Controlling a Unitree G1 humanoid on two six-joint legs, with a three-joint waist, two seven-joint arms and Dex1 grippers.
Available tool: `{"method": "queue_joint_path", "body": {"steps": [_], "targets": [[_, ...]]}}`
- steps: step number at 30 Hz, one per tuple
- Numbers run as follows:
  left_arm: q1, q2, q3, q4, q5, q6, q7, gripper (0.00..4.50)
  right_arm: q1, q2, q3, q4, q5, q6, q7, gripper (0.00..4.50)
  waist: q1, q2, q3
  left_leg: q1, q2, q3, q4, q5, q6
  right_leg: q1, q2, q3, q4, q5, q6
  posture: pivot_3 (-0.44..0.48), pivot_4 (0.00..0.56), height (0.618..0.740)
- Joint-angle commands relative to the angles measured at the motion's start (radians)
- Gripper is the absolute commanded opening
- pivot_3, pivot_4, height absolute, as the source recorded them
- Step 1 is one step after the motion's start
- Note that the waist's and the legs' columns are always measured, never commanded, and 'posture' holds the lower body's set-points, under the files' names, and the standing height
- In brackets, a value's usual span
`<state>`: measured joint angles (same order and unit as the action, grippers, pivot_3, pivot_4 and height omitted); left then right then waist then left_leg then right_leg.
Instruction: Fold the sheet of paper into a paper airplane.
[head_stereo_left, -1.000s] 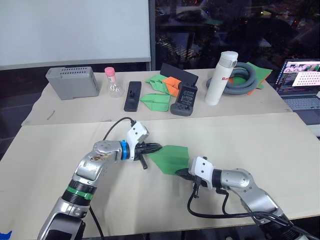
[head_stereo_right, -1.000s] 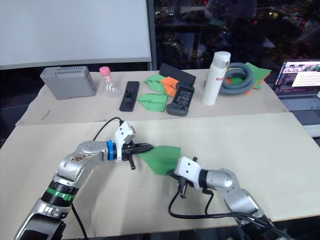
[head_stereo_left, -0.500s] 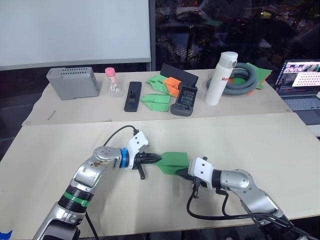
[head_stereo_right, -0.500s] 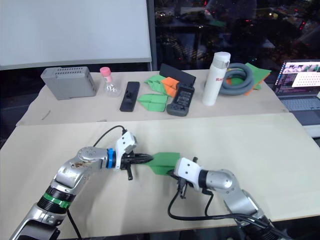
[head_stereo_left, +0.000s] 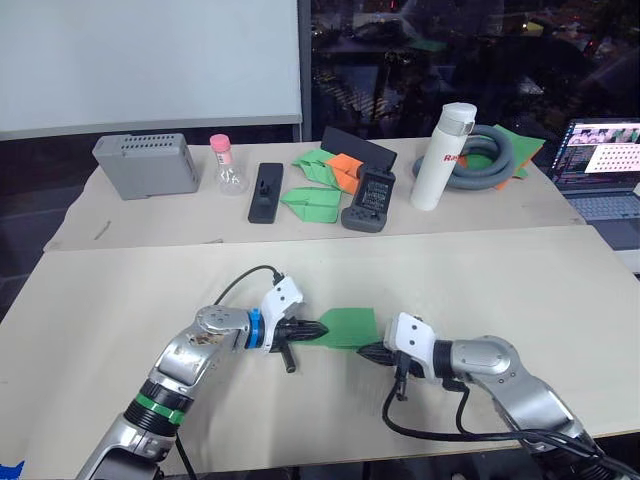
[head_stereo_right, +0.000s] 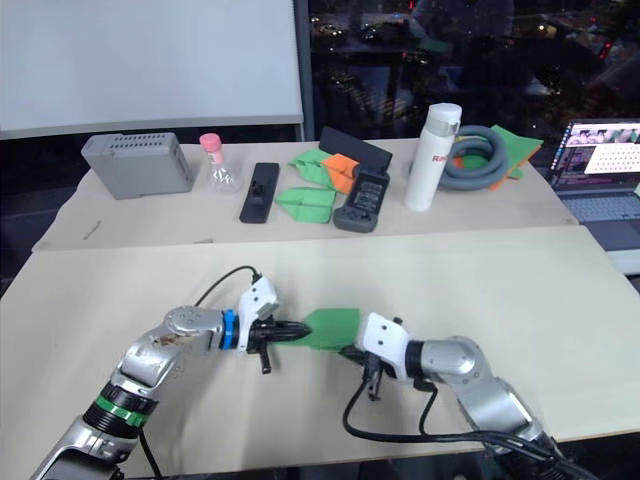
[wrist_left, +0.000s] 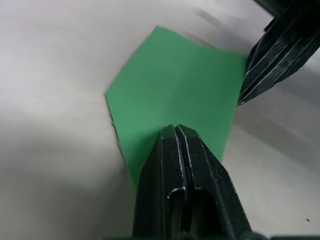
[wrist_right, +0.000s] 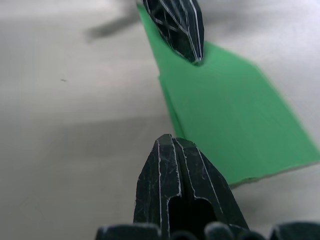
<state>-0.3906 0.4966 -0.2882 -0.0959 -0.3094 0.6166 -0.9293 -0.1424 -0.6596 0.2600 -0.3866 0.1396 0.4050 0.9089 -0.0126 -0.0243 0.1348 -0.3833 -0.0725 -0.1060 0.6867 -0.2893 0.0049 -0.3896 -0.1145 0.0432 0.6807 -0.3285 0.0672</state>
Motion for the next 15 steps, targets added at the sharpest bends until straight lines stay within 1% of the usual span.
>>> {"method": "queue_joint_path", "body": {"steps": [1,4,7,11,15], "targets": [[0.006,-0.001,-0.010,0.008,0.023,-0.028,0.001,0.00,-0.005,-0.023,-0.077,-0.107,0.111,0.080,0.033,0.04,0.000,0.000,0.000,0.000,0.000,0.000,0.000,0.000,0.000,0.000,0.000,0.000,0.000,0.000,0.000,0.000,0.150,0.740],[0.013,-0.007,-0.009,0.014,0.025,-0.036,0.003,0.00,-0.020,-0.040,-0.107,-0.128,0.151,0.120,0.037,0.04,0.000,0.000,0.000,0.000,0.000,0.000,0.000,0.000,0.000,0.000,0.000,0.000,0.000,0.000,0.000,0.000,0.150,0.740],[0.026,-0.018,-0.003,0.004,0.018,-0.033,0.013,0.00,-0.058,-0.046,-0.103,-0.094,0.119,0.115,0.015,0.04,0.000,0.000,0.000,0.000,0.000,0.000,0.000,0.000,0.000,0.000,0.000,0.000,0.000,0.000,0.000,0.000,0.150,0.740],[0.053,-0.026,-0.001,-0.019,0.013,-0.026,0.027,0.00,-0.107,-0.025,-0.084,0.002,0.043,0.130,-0.071,0.04,0.001,0.000,0.000,0.000,0.000,0.000,0.000,0.000,0.000,0.000,0.000,0.000,0.000,0.000,0.000,0.000,0.150,0.740],[0.087,-0.025,0.014,-0.032,0.012,-0.028,0.043,0.00,-0.131,-0.013,-0.080,0.085,0.019,0.113,-0.090,0.04,0.001,0.000,0.000,0.000,0.000,0.000,0.000,0.000,0.000,0.000,0.000,0.000,0.000,0.000,0.000,0.000,0.150,0.740]]}}
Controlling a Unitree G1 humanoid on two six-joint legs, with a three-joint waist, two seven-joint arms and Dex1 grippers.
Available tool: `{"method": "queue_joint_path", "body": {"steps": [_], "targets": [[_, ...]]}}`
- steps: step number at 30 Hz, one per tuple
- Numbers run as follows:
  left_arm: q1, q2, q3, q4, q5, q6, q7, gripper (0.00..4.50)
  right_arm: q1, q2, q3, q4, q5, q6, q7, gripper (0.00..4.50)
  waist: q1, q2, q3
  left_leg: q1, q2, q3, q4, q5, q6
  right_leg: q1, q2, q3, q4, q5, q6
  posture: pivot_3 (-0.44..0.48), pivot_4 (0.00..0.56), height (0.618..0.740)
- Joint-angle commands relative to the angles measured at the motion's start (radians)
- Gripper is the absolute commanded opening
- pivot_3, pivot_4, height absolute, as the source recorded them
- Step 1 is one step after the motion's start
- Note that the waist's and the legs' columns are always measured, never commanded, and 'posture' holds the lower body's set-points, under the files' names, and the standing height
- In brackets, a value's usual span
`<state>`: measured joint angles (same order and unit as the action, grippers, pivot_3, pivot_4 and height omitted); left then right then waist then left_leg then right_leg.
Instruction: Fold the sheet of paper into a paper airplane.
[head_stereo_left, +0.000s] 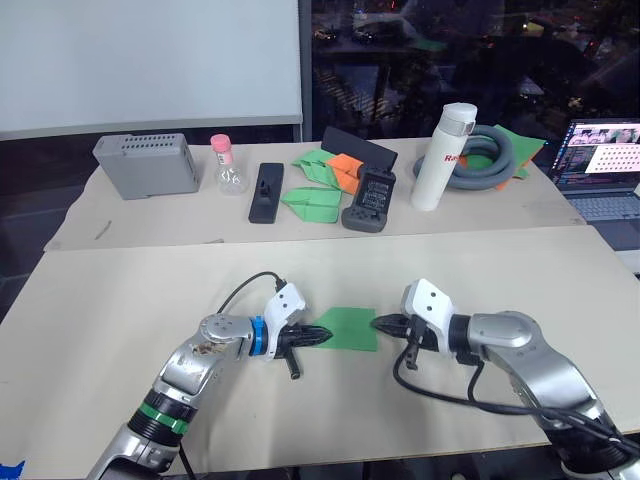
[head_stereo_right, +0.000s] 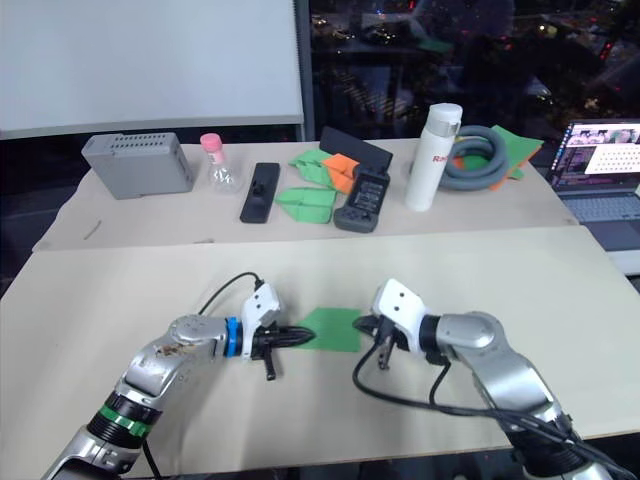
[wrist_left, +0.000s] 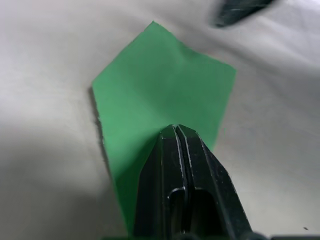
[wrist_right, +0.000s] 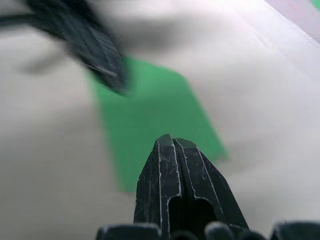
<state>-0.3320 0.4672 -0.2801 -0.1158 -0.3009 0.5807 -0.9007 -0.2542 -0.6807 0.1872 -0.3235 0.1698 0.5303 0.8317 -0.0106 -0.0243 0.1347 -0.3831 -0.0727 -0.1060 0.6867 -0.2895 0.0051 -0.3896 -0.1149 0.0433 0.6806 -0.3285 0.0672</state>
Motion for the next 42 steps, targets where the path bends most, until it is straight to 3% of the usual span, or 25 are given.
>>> {"method": "queue_joint_path", "body": {"steps": [1,10,16,22,35,41,42], "targets": [[0.036,0.008,0.009,-0.019,0.002,0.009,0.015,0.00,-0.030,0.014,-0.008,0.041,-0.010,-0.016,-0.013,0.04,-0.002,0.000,0.000,0.000,0.000,0.000,0.000,0.000,0.000,0.000,0.000,0.000,0.000,0.000,0.000,0.000,0.150,0.740],[0.089,0.002,0.020,-0.057,0.009,0.022,0.062,0.00,-0.163,0.036,-0.036,0.211,0.092,0.122,0.081,0.04,-0.004,0.000,0.000,0.000,0.000,0.000,0.000,0.000,0.000,0.000,0.000,0.000,0.000,0.000,0.000,0.000,0.150,0.740],[0.112,0.011,0.021,-0.070,0.014,0.017,0.078,0.00,-0.247,0.053,-0.096,0.257,0.236,0.356,0.116,1.93,-0.003,0.000,0.000,0.000,0.000,0.000,0.000,0.000,0.000,0.000,0.000,0.000,0.000,0.000,0.000,0.000,0.150,0.740],[0.114,0.014,0.019,-0.075,0.017,0.016,0.087,0.00,-0.286,0.110,-0.167,0.317,0.338,0.536,0.072,1.93,-0.003,0.000,0.000,0.000,0.001,0.000,-0.001,0.000,0.000,0.000,0.000,0.001,0.000,0.000,0.000,0.000,0.150,0.740],[0.119,0.084,0.041,-0.077,0.011,0.002,0.049,0.00,-0.276,0.168,-0.145,0.337,0.356,0.523,0.061,1.93,-0.006,0.000,0.000,0.000,0.001,0.000,-0.001,0.000,0.000,-0.001,0.000,0.001,0.000,0.000,0.000,0.000,0.150,0.740],[0.104,0.098,0.034,-0.063,0.010,-0.003,0.032,0.00,-0.254,0.162,-0.143,0.303,0.383,0.523,0.073,0.08,-0.005,0.000,0.000,0.000,0.001,0.000,-0.001,0.000,0.000,-0.001,0.000,0.001,0.000,0.000,0.000,0.000,0.150,0.740],[0.102,0.098,0.031,-0.060,0.011,-0.004,0.029,0.00,-0.250,0.160,-0.143,0.298,0.376,0.496,0.073,0.03,-0.005,0.000,0.000,0.000,0.001,0.000,-0.001,0.000,0.000,-0.001,0.000,0.001,0.000,0.000,0.000,0.000,0.150,0.740]]}}
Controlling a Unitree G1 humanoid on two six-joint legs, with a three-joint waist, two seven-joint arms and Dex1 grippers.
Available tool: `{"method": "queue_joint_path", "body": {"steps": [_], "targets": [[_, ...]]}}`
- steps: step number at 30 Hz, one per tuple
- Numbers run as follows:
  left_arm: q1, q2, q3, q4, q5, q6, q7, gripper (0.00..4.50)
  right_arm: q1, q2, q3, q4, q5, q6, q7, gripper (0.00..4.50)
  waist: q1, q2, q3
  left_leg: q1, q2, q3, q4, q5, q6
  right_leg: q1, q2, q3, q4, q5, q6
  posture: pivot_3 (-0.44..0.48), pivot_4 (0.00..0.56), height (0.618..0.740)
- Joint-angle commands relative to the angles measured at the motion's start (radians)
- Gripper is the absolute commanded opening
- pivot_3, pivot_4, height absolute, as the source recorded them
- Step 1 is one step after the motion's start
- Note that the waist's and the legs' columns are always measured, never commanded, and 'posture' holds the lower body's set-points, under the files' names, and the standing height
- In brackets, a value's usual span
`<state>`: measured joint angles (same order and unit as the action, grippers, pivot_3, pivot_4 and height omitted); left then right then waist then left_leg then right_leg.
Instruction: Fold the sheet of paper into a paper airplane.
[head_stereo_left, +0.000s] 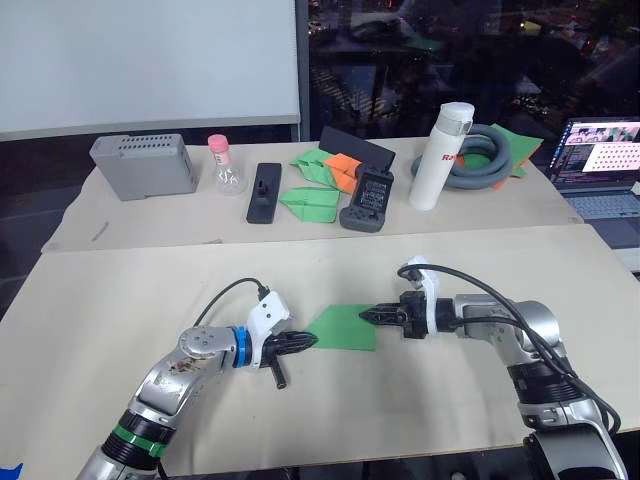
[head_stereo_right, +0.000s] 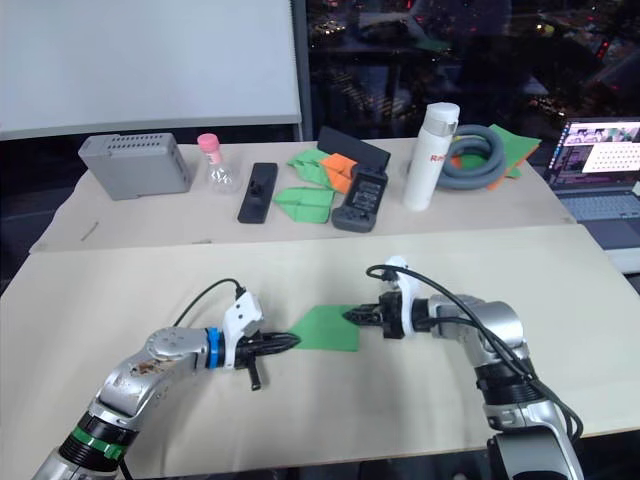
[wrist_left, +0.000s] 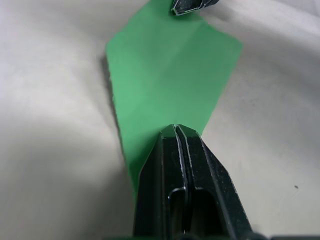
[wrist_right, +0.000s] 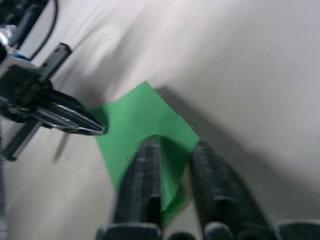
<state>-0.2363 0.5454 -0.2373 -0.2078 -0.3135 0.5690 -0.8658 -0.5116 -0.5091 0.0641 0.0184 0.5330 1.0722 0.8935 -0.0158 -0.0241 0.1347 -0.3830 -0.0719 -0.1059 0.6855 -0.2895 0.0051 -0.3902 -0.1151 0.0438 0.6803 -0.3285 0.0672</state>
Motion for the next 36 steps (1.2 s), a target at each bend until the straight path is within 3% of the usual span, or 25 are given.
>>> {"method": "queue_joint_path", "body": {"steps": [1,3,6,8,18,29,36], "targets": [[0.004,0.020,-0.014,0.035,0.024,0.006,-0.010,0.00,0.013,-0.012,-0.023,-0.053,0.005,-0.079,0.010,0.03,0.000,0.000,0.000,0.000,0.000,0.000,0.000,0.000,0.000,0.000,0.000,0.000,0.000,0.000,0.000,0.000,0.150,0.740],[-0.001,0.019,-0.016,0.041,0.027,0.003,-0.014,0.00,0.039,-0.023,-0.018,-0.088,-0.031,-0.207,0.028,0.03,0.000,0.000,0.000,0.000,0.000,0.000,0.000,0.000,0.000,0.000,0.000,0.000,0.000,0.000,0.000,0.000,0.150,0.740],[-0.009,0.016,-0.019,0.051,0.028,0.000,-0.016,0.00,0.129,-0.103,0.077,-0.149,-0.205,-0.585,0.110,0.03,0.007,0.000,0.000,0.000,0.000,0.000,0.000,0.000,0.000,0.000,0.000,0.000,0.000,0.000,0.000,0.000,0.150,0.740],[-0.012,0.014,-0.022,0.057,0.029,-0.003,-0.018,0.00,0.178,-0.143,0.117,-0.152,-0.272,-0.738,0.148,0.03,0.007,0.000,0.000,0.000,-0.001,0.000,0.000,0.000,0.001,0.000,-0.001,-0.001,0.000,0.000,0.000,0.000,0.150,0.740],[-0.030,0.003,-0.035,0.082,0.031,-0.015,-0.027,0.00,0.303,-0.133,0.146,-0.015,-0.492,-1.417,0.105,0.03,0.007,0.000,0.000,0.002,-0.001,0.000,0.000,0.000,0.000,0.002,-0.001,-0.001,0.000,0.000,0.000,0.000,0.150,0.740],[-0.030,0.012,-0.034,0.086,0.032,-0.021,-0.037,0.00,0.302,-0.140,0.188,0.045,-0.643,-1.699,0.026,0.03,0.003,0.000,0.000,0.003,-0.001,0.000,0.000,0.000,0.000,0.002,0.000,0.000,0.000,0.000,0.000,0.000,0.150,0.740],[-0.038,0.007,-0.036,0.092,0.031,-0.018,-0.040,0.00,0.341,-0.133,0.201,0.054,-0.678,-1.672,-0.024,0.03,0.003,0.000,0.000,0.004,0.000,0.000,0.000,0.000,0.000,0.003,0.001,0.000,0.000,0.000,0.000,0.000,0.150,0.740]]}}
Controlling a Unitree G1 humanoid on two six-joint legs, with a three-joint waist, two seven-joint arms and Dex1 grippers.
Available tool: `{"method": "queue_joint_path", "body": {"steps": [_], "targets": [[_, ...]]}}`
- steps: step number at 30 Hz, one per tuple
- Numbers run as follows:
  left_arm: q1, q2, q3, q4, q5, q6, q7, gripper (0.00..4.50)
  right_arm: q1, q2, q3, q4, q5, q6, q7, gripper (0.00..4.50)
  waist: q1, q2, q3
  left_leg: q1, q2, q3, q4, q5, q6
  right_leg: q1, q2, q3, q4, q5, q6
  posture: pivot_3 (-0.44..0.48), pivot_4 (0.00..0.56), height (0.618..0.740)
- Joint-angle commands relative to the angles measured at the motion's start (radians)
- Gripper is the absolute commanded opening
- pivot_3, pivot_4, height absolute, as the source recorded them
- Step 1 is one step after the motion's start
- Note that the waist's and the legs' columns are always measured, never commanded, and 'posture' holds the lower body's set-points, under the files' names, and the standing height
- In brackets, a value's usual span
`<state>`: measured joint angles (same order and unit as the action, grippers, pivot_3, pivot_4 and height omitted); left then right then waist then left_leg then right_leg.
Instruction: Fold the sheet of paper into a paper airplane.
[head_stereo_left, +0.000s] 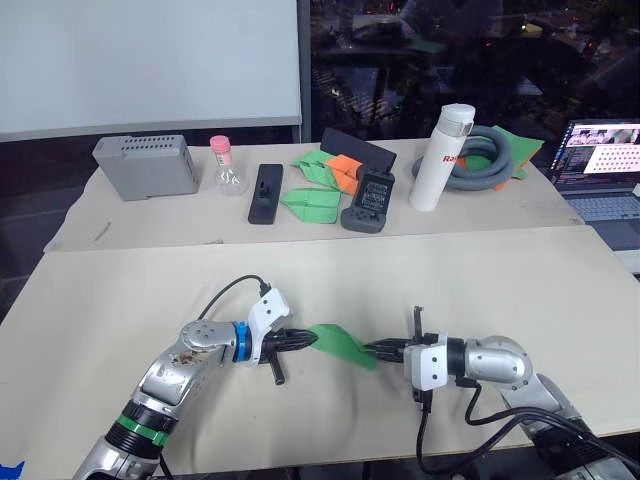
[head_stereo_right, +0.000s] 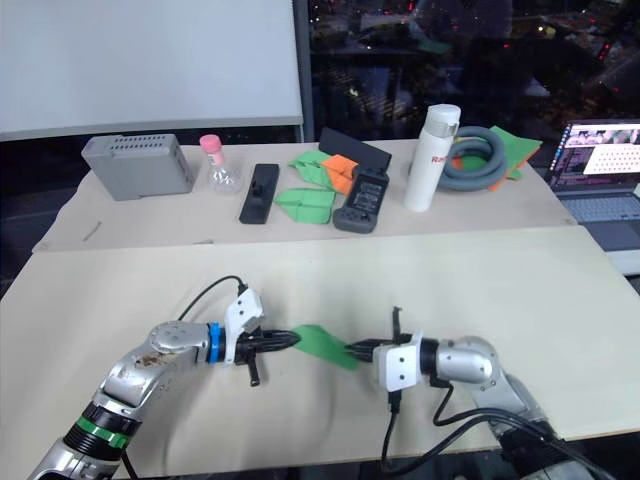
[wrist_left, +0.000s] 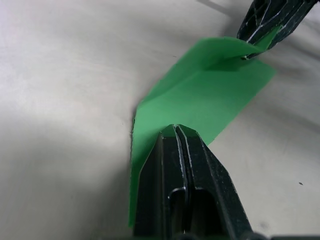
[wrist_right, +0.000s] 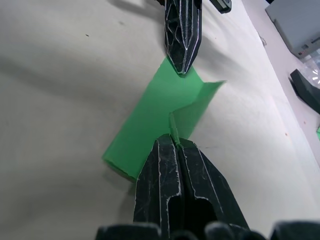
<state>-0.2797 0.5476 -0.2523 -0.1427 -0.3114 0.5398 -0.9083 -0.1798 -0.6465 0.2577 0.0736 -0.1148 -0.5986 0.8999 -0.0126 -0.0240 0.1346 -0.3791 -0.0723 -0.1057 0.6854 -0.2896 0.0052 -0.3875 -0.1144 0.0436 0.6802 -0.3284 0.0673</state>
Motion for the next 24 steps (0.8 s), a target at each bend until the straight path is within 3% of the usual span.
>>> {"method": "queue_joint_path", "body": {"steps": [1,11,24], "targets": [[0.005,0.005,-0.021,0.027,0.029,0.010,0.002,0.00,0.011,0.008,0.006,0.000,-0.038,0.007,-0.045,0.03,0.001,0.000,0.000,0.000,0.000,0.000,0.000,0.000,0.000,0.000,0.000,0.000,0.000,0.000,0.000,0.000,0.150,0.740],[-0.019,-0.001,-0.005,0.037,0.013,0.022,-0.003,0.00,0.041,-0.013,0.036,0.019,-0.163,-0.011,-0.123,0.03,0.001,0.000,0.000,0.002,0.000,0.000,0.000,0.000,0.000,0.002,0.000,0.000,0.000,0.000,0.000,0.000,0.150,0.740],[-0.120,-0.102,0.131,-0.022,-0.156,0.163,0.044,0.00,0.073,-0.022,0.069,-0.009,-0.170,0.011,-0.134,0.03,-0.001,-0.001,-0.001,0.003,0.000,0.000,0.000,0.000,0.000,0.002,0.001,0.000,0.000,0.000,0.000,0.000,0.150,0.740]]}}
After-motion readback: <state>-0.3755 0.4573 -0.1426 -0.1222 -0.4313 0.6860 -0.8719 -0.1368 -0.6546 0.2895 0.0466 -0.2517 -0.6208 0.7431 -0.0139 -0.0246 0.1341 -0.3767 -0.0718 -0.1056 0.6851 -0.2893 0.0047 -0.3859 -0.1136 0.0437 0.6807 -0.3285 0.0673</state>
